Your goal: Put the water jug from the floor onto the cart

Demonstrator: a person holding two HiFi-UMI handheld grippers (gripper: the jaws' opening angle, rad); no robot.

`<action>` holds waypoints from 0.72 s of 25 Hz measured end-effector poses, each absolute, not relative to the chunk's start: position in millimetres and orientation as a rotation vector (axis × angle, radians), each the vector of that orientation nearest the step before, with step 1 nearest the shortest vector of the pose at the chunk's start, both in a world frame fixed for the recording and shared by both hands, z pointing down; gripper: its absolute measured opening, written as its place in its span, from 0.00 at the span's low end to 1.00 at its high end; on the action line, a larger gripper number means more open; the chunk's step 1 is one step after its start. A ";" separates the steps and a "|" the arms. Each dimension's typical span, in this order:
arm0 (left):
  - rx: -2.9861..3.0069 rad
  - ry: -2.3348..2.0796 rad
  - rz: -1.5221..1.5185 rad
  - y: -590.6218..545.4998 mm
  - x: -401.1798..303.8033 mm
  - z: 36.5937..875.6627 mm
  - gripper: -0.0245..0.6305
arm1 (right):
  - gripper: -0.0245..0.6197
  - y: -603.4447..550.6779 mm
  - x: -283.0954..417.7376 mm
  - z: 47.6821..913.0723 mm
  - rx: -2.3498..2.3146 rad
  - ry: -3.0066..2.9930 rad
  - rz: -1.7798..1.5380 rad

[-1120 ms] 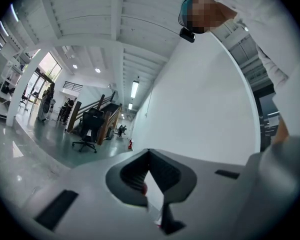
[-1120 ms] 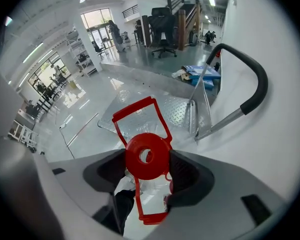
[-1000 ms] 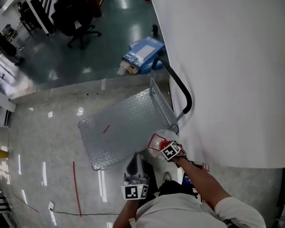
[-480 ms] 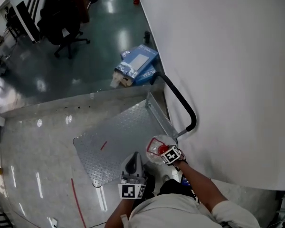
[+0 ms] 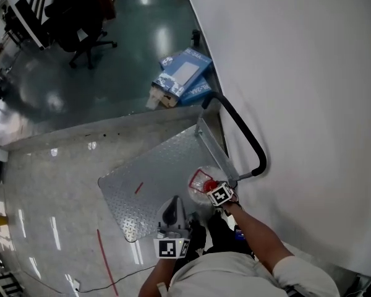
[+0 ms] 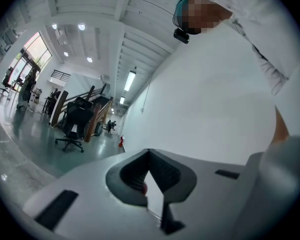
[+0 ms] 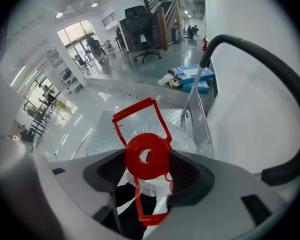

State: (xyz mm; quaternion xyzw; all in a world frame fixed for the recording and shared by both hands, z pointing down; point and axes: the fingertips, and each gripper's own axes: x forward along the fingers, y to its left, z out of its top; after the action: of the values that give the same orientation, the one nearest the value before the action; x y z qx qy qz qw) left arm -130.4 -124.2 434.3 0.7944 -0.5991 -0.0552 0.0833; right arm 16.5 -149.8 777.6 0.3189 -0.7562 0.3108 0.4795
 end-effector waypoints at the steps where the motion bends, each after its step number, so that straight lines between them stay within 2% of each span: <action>1: 2.363 -1.795 -0.159 -127.3 -132.7 434.9 0.04 | 0.47 -152.6 14.5 781.3 0.771 -1.840 0.763; 18: 2.271 -1.864 -0.101 -156.1 -150.9 455.9 0.04 | 0.47 -190.9 13.0 806.8 0.786 -1.803 0.856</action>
State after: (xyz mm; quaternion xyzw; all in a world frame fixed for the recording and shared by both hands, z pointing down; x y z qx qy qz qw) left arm -150.9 -156.1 455.9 0.7686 -0.6309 -0.0342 0.1005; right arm 13.0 -190.9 806.8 0.3218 -0.7383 0.3507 0.4779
